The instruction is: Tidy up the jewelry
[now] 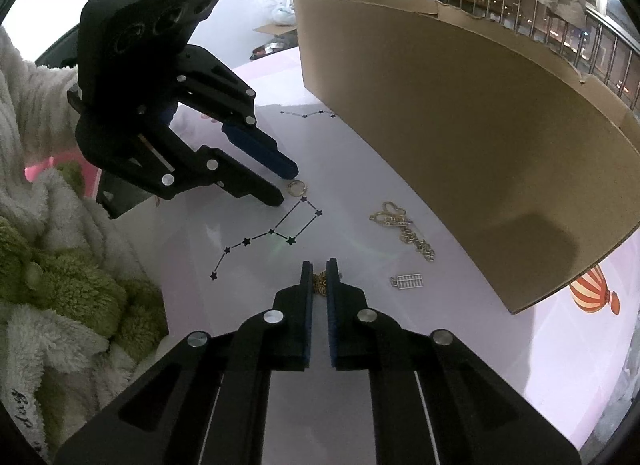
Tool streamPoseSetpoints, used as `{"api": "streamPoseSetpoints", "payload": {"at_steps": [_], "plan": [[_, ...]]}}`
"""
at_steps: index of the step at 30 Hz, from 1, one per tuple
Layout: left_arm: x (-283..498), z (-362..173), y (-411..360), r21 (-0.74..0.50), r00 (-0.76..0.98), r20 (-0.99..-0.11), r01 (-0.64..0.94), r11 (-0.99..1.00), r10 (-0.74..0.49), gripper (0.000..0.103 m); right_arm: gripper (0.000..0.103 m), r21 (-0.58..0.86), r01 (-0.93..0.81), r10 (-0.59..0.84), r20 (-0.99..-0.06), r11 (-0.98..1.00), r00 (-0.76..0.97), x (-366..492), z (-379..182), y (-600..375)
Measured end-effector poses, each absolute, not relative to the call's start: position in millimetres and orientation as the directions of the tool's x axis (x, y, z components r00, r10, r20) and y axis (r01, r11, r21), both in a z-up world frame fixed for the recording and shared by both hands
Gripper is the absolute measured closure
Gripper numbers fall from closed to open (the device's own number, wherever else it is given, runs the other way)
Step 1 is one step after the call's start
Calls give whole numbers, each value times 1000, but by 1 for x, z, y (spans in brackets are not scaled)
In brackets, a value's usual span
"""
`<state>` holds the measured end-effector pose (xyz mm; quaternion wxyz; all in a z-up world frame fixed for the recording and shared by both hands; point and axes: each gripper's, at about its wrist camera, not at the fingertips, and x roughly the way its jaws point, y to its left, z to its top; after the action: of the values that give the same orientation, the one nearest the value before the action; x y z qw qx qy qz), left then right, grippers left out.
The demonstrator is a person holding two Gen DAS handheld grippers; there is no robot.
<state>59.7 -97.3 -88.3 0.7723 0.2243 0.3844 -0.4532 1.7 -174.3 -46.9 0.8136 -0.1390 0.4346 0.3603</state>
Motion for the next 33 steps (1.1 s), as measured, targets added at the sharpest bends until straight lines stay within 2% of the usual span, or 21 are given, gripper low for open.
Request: {"api": "streamPoseSetpoints", "payload": {"at_steps": [20,24,30,31,33], "plan": [[55,-89,-101,18,317,-793,866,500,-520,85,96,91,-695,469,-799,713,376,-1,-44,-183],[52,-88,-101,17,310,-794,872,490,-524,93,97,92,-694,469,-799,714,377,0,-44,-182],[50,-87,-99,18,313,-789,872,489,-529,94,99,89,-693,467,-798,716,380,0,-44,-182],[49,-86,-99,18,315,-787,871,490,-531,98,99,91,-692,469,-797,716,381,0,-44,-182],[50,-85,-98,11,313,-785,870,493,-534,100,99,91,-691,470,-795,718,384,0,-42,-182]]}}
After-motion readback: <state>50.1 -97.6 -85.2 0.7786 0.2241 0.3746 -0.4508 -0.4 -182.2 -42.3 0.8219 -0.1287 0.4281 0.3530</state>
